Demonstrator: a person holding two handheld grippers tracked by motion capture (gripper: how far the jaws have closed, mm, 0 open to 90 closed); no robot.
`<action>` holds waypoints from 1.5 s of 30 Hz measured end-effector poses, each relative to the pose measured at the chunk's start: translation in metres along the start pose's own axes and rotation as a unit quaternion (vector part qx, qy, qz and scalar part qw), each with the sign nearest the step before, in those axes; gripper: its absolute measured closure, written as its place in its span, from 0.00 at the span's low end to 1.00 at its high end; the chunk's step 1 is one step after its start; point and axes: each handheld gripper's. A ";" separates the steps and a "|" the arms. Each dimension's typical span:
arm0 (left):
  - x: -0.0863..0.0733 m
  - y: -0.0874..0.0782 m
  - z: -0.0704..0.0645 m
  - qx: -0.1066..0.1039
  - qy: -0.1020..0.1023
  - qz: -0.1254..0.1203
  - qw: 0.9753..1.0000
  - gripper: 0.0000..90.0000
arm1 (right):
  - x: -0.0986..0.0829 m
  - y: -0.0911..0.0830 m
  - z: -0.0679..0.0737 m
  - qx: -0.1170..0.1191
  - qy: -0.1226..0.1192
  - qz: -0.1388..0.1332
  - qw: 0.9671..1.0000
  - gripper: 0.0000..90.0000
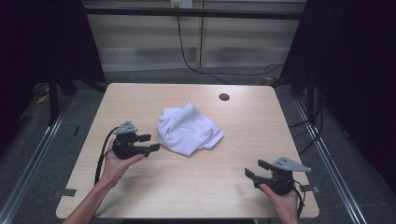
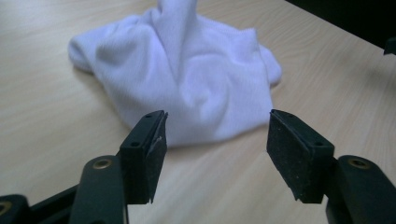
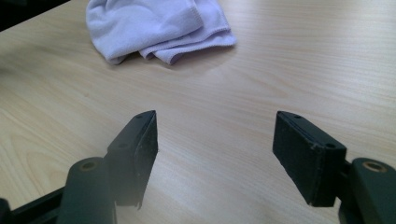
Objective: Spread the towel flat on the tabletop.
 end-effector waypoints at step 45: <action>-0.048 0.021 -0.049 -0.068 0.042 0.073 0.994 0.74 | -0.003 0.012 0.011 0.027 -0.010 0.041 0.999 0.36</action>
Point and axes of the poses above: each handheld gripper's, and its own axes: y roughly forward along the jaws, x roughly out of its top, z roughly to its left, and after that the axes turned 15 degrees about y, right-handed
